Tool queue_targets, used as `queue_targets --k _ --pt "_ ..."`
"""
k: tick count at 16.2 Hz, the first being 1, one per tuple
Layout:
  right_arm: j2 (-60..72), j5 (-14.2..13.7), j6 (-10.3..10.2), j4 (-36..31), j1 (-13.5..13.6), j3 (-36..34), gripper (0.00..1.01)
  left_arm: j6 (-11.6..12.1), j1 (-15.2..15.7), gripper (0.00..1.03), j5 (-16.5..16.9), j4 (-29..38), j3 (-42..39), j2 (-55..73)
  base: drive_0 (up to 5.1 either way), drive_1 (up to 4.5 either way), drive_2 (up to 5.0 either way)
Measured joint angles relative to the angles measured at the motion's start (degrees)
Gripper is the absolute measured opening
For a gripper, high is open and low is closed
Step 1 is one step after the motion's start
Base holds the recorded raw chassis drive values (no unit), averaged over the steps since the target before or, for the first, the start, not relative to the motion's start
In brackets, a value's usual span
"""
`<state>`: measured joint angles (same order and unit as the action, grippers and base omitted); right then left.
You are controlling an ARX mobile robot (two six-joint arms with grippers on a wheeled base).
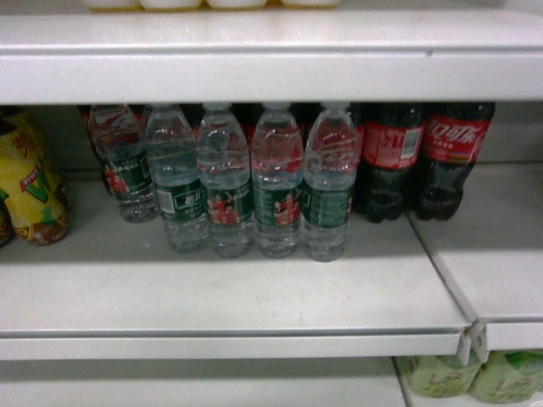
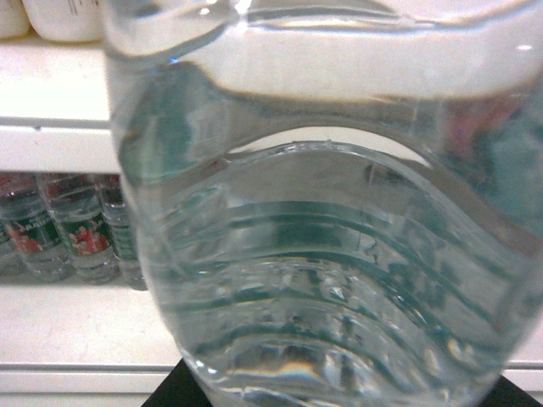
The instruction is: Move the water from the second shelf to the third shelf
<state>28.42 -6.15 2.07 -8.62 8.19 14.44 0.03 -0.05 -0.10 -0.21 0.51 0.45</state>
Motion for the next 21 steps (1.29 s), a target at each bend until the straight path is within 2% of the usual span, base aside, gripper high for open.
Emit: queue_targets --k 21 --pt "0.0 0.0 0.1 0.0 0.0 0.1 0.38 0.0 0.0 0.98 0.1 0.1 0.0 0.0 0.0 0.0 0.0"
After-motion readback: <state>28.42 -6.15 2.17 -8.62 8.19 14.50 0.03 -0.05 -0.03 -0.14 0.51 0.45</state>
